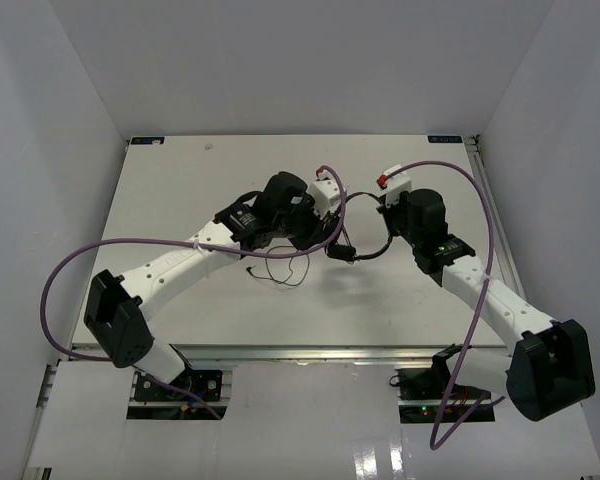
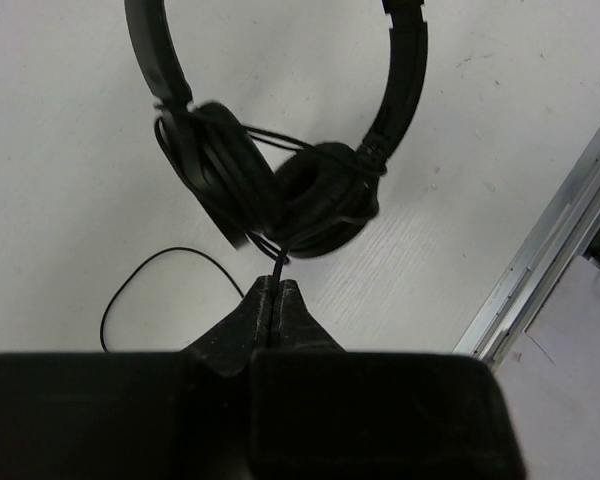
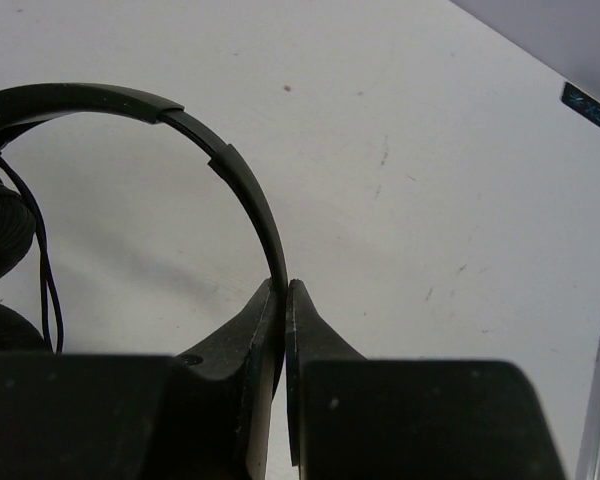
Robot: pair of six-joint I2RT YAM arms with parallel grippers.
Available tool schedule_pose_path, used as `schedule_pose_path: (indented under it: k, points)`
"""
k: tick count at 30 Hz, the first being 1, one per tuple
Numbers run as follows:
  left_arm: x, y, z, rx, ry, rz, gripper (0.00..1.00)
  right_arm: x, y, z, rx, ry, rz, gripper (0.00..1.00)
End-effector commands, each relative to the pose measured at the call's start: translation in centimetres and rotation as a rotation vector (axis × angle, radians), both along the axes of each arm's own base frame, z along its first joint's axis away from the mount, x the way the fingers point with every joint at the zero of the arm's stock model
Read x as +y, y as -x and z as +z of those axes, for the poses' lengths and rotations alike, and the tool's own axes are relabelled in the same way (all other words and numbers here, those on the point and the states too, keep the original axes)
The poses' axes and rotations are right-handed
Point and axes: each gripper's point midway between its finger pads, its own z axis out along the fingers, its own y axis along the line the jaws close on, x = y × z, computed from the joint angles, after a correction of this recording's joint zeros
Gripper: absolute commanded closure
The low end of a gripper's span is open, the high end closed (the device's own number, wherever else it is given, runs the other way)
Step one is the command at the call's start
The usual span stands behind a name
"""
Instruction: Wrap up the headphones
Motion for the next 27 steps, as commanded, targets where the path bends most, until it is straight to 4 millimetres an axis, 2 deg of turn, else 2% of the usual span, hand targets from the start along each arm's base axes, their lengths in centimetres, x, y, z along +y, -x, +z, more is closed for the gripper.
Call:
schedule_pose_path:
  k: [1,5,9,14,20,27]
  points:
    - [0.0,-1.5,1.9,-0.067,-0.005,-0.006,0.95,3.4,2.4,1.0,-0.012,-0.031,0.25,0.92]
    - [0.6,-2.7,2.1,-0.122,-0.043,0.008,0.94,4.5,3.8,0.6,0.016,-0.024,0.358,0.92]
    - [1.9,-3.2,1.0,-0.147,-0.103,0.034,0.94,5.2,5.1,0.4,0.054,-0.023,0.433,0.92]
    - [3.7,-3.3,0.4,-0.172,-0.113,0.074,0.94,5.6,5.4,1.1,0.069,-0.038,0.454,0.92]
    - [5.0,-2.8,0.6,-0.194,-0.066,0.097,0.91,6.4,6.2,1.2,0.143,-0.094,0.491,0.92]
    - [5.2,-1.9,1.8,-0.22,0.07,0.078,0.72,7.8,7.2,3.8,0.24,-0.245,0.571,0.92]
